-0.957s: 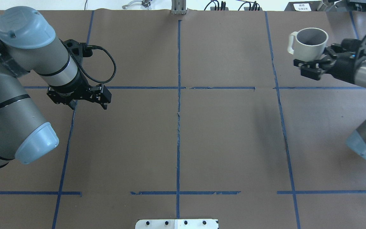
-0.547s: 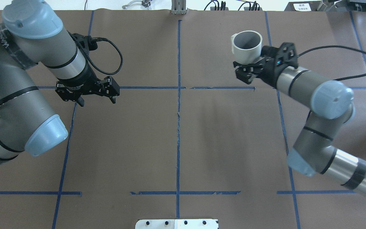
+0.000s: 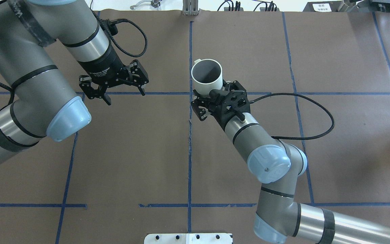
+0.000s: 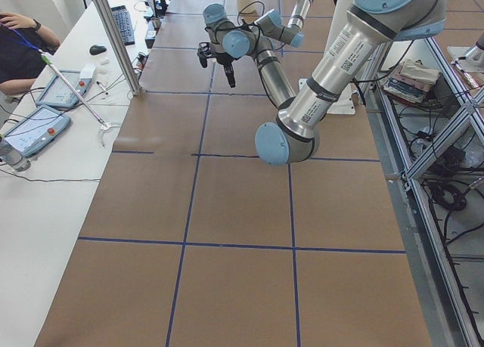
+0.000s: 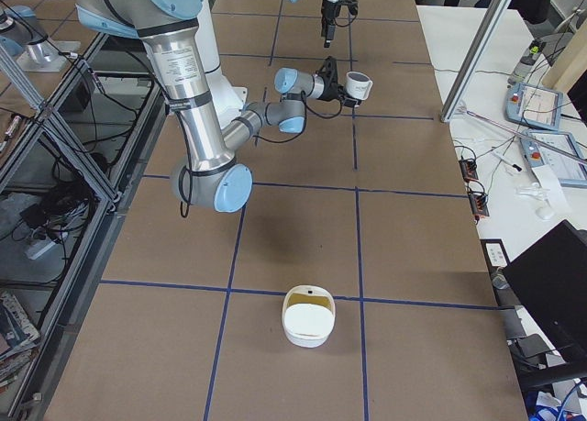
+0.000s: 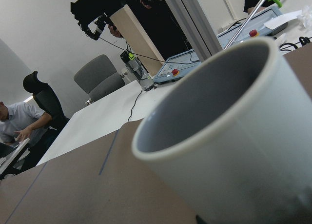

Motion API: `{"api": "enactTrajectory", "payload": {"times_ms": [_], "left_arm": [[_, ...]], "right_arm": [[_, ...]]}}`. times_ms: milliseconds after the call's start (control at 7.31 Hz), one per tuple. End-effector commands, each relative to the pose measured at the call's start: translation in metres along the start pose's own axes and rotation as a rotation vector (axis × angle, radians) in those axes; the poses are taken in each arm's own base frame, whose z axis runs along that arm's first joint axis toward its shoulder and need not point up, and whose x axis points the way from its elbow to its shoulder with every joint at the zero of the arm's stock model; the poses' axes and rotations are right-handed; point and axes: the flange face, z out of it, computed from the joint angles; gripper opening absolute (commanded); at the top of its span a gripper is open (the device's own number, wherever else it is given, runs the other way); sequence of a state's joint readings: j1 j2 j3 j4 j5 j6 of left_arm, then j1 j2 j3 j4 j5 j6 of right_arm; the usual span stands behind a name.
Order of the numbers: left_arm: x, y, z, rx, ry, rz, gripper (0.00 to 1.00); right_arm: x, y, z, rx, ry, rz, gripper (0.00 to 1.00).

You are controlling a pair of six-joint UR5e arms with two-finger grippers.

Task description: Left arm hands cup to right arm to dump lemon

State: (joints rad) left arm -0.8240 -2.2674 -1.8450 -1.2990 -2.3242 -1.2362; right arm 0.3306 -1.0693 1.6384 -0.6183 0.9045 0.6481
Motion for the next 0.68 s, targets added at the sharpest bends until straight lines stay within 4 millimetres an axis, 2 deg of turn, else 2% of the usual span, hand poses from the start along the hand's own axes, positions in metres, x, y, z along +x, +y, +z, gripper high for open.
{"api": "enactTrajectory", "payload": {"times_ms": [0, 273, 410, 547], "left_arm": [[0.028, 0.008, -0.014, -0.014, 0.035, -0.041, 1.00], [0.050, 0.001, -0.011, -0.018, 0.030, -0.071, 1.00], [0.063, -0.005, -0.010, -0.020, 0.024, -0.081, 1.00], [0.065, -0.007, -0.009, -0.020, 0.024, -0.093, 1.00]], "right_arm": [[-0.035, 0.018, -0.004, 0.014, 0.026, -0.005, 0.30], [-0.039, 0.032, 0.004, -0.036, 0.058, -0.070, 0.32], [-0.049, 0.027, 0.010, -0.064, 0.081, -0.107, 0.34], [-0.054, 0.023, 0.011, -0.069, 0.085, -0.114, 0.35]]}}
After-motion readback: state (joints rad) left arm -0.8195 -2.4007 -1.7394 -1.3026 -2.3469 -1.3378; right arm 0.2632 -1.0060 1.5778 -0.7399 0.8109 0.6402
